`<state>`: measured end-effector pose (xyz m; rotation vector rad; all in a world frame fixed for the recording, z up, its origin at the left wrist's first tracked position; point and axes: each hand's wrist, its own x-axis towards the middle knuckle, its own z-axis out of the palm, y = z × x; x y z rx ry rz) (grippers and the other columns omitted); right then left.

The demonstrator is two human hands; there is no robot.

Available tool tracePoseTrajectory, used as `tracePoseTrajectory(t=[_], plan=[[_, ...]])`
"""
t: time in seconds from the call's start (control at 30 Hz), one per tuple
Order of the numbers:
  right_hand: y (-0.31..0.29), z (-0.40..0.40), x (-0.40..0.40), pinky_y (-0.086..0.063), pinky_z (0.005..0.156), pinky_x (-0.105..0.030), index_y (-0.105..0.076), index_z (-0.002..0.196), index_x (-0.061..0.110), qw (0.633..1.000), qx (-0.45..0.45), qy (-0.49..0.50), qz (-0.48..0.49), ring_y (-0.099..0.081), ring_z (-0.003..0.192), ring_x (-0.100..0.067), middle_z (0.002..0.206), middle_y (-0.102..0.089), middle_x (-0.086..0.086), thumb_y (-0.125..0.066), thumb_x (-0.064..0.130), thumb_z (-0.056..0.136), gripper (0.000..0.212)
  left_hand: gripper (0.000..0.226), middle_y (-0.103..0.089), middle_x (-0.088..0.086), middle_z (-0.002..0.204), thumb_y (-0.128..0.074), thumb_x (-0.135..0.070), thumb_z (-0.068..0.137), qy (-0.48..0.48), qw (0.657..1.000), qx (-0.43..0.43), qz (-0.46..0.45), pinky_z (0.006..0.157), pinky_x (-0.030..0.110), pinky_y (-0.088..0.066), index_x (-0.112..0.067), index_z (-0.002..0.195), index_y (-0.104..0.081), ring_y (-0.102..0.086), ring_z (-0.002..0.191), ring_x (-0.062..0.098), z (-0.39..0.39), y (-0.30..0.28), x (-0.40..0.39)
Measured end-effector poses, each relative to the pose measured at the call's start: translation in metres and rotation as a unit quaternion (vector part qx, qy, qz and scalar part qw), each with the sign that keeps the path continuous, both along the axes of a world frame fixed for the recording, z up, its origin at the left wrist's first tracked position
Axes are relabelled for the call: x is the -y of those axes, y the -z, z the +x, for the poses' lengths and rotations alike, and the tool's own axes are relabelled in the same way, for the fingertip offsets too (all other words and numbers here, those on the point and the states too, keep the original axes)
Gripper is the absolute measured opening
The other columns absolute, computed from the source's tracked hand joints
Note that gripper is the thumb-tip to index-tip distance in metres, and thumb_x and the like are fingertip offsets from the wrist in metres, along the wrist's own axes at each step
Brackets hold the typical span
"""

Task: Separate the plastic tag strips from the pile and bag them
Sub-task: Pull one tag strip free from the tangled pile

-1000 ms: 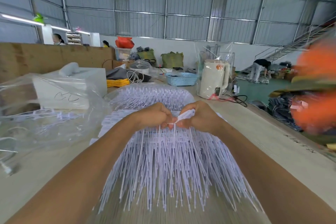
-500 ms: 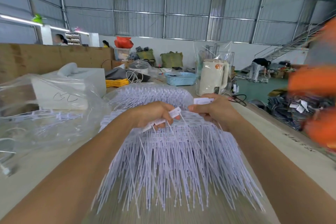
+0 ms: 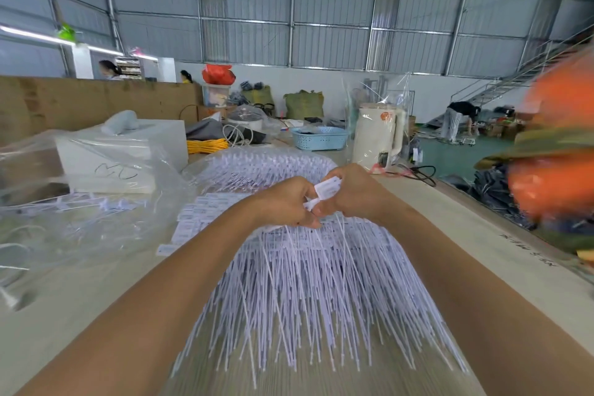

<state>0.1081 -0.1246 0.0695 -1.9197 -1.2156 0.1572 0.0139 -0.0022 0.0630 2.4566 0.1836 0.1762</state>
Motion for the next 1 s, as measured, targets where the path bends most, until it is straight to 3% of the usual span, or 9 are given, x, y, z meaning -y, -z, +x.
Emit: tracePoseTrajectory(t=[0.13,0.17,0.3,0.4,0.53,0.7,0.83,0.93,1.0], plan=[[0.001,0.001,-0.006,-0.032,0.047,-0.028,-0.062,0.071,-0.004,0.999,0.02,0.038,0.0,-0.042,0.047,-0.015,0.057,-0.05,-0.006,-0.084,0.001,0.058,0.026,0.057,-0.059,0.011,0.097,-0.083,-0.009,0.068,-0.082,0.996,0.03,-0.026,0.072,0.037,-0.053,-0.01,0.108,-0.042,-0.063,0.085,0.025,0.006,0.006,-0.004],[0.003,0.001,-0.007,-0.032,0.045,-0.027,-0.063,0.073,-0.004,0.999,0.011,0.04,0.006,-0.042,0.045,-0.014,0.056,-0.05,-0.006,-0.083,0.0,0.058,0.025,0.056,-0.061,0.011,0.094,-0.083,-0.009,0.068,-0.081,0.995,0.031,-0.041,0.069,0.036,-0.054,-0.007,0.11,-0.045,-0.064,0.08,0.024,0.005,0.005,-0.007],[0.008,0.003,-0.008,-0.03,0.037,-0.015,-0.063,0.067,0.002,1.0,0.006,0.031,0.003,-0.038,0.035,-0.002,0.052,-0.049,0.0,-0.082,0.001,0.063,0.019,0.018,-0.064,0.005,0.065,-0.072,-0.008,0.081,-0.023,0.999,0.009,-0.034,0.049,0.016,-0.045,0.006,0.09,-0.067,-0.056,0.047,0.003,0.002,0.002,-0.012],[0.012,0.002,-0.006,-0.03,0.041,-0.011,-0.063,0.063,0.007,0.999,-0.004,0.005,0.037,-0.04,0.037,0.002,0.051,-0.048,0.006,-0.083,0.001,0.063,0.021,0.011,-0.064,0.002,0.064,-0.065,-0.009,0.087,0.009,0.999,0.002,-0.046,0.054,0.019,-0.046,-0.001,0.081,-0.068,-0.055,0.05,0.005,-0.002,-0.002,-0.016],[0.023,-0.006,-0.001,-0.036,0.057,-0.022,-0.063,0.066,0.01,0.993,-0.038,-0.066,0.095,-0.045,0.055,-0.008,0.059,-0.051,-0.001,-0.078,-0.006,0.067,0.022,0.017,-0.062,-0.004,0.057,-0.055,0.001,0.09,0.094,0.987,-0.053,-0.121,0.057,0.018,-0.045,-0.004,0.076,-0.064,-0.052,0.051,0.008,-0.009,-0.007,-0.028],[0.024,-0.004,0.019,-0.04,0.051,-0.013,-0.063,0.064,0.017,0.976,-0.067,-0.029,0.207,-0.048,0.05,0.001,0.057,-0.057,0.01,-0.075,-0.005,0.072,0.026,0.018,-0.063,0.0,0.059,-0.049,0.005,0.09,0.107,0.966,-0.033,-0.235,0.053,0.021,-0.042,-0.003,0.082,-0.062,-0.052,0.049,0.009,-0.012,0.008,-0.044],[0.005,0.004,0.037,-0.036,0.04,-0.015,-0.065,0.074,0.008,0.973,-0.14,0.013,0.181,-0.044,0.045,-0.006,0.056,-0.057,0.004,-0.075,0.004,0.072,0.011,0.013,-0.061,0.003,0.064,-0.054,-0.002,0.092,0.073,0.987,-0.034,-0.137,0.055,0.02,-0.042,-0.004,0.083,-0.064,-0.052,0.053,0.007,0.0,0.029,-0.038],[-0.018,0.006,0.049,-0.041,0.041,-0.013,-0.062,0.087,0.008,0.929,-0.264,0.045,0.254,-0.053,0.052,-0.009,0.073,-0.063,-0.005,-0.071,0.001,0.071,0.02,0.01,-0.065,0.002,0.066,-0.059,-0.009,0.091,0.043,0.995,-0.025,-0.086,0.056,0.018,-0.045,-0.009,0.085,-0.067,-0.057,0.058,0.006,0.011,0.034,-0.034],[-0.037,0.006,0.061,-0.049,0.045,-0.016,-0.06,0.098,0.007,0.916,-0.288,0.034,0.279,-0.06,0.059,-0.011,0.078,-0.067,-0.007,-0.072,0.008,0.064,0.036,0.008,-0.07,0.0,0.075,-0.063,-0.011,0.089,0.04,0.998,-0.033,-0.038,0.07,0.022,-0.051,-0.01,0.09,-0.071,-0.064,0.075,0.011,0.013,0.034,-0.033]])
